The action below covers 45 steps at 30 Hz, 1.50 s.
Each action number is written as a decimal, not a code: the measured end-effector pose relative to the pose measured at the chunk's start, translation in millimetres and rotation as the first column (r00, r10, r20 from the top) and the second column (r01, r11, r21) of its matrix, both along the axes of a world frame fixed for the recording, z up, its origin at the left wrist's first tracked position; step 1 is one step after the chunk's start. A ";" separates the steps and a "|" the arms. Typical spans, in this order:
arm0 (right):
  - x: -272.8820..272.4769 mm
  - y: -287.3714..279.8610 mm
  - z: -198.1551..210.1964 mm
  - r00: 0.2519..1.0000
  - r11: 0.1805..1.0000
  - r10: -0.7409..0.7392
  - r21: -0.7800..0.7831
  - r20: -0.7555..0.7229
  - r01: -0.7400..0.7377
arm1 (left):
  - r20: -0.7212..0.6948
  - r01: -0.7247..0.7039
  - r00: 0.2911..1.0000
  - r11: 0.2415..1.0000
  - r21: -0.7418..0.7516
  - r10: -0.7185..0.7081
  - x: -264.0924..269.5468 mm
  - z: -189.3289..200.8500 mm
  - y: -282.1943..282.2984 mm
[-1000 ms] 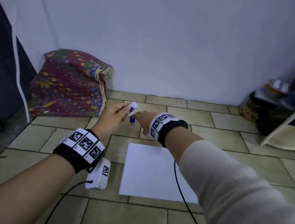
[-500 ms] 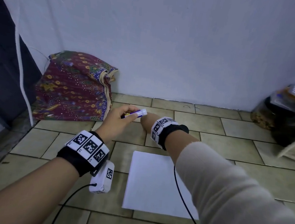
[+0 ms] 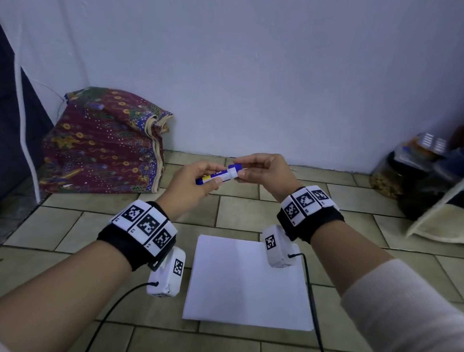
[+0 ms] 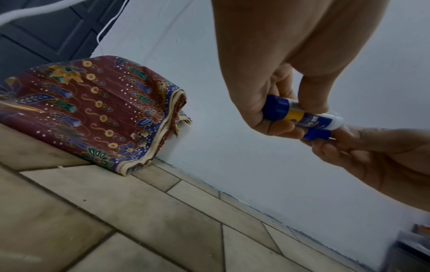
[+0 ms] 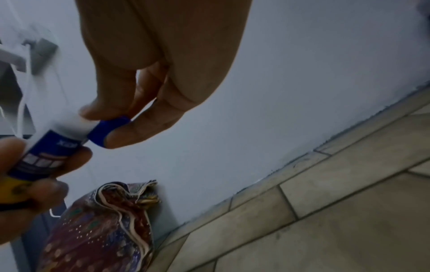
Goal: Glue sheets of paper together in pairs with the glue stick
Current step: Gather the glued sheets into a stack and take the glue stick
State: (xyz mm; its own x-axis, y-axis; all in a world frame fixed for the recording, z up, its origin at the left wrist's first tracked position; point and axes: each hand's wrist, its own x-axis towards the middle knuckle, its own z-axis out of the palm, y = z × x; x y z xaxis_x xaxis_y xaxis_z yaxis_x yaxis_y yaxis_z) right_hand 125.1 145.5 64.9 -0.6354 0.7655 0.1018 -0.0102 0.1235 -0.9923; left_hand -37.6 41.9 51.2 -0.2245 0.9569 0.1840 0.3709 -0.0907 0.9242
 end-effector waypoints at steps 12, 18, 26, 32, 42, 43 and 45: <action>26.0 -30.0 18.2 0.993 0.977 -0.028 0.213 0.114 0.003 | -0.075 -0.054 0.996 0.998 0.038 0.057 18.7 15.8 -18.1; 24.0 -44.7 23.9 0.962 0.922 -0.164 0.380 0.219 0.071 | -0.139 -0.078 0.986 0.988 0.133 0.097 28.3 23.7 -22.4; 35.6 -48.7 50.3 0.902 0.862 -0.113 0.493 0.416 -0.119 | -0.082 -0.017 0.996 0.987 0.163 0.031 27.9 28.1 -29.6; 28.4 -54.7 51.6 0.866 0.811 -0.274 0.585 0.419 -0.026 | -0.139 -0.101 0.981 0.968 0.228 0.135 42.1 31.6 -31.1; 12.0 -60.1 53.8 0.942 0.942 -0.335 0.019 -0.007 0.335 | -0.249 -0.070 0.961 0.980 0.185 0.116 53.4 49.5 -32.5; 13.1 -56.3 48.4 0.935 0.937 -0.342 0.106 0.092 0.332 | -0.368 -0.056 0.925 0.991 0.123 0.098 47.1 49.6 -36.6; 15.3 -50.6 35.0 0.852 0.907 -0.362 0.355 0.379 0.227 | -0.506 -0.057 0.858 0.994 0.091 0.095 25.9 47.2 -53.7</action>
State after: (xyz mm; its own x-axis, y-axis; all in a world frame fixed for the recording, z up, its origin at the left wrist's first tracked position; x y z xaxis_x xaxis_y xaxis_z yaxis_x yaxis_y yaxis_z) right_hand 140.5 94.9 99.9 -0.4152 0.9021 0.1179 0.4880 0.3302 -0.8080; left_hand -11.7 -11.8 98.4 -0.1526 0.9210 0.3585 0.7957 -0.1006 0.5973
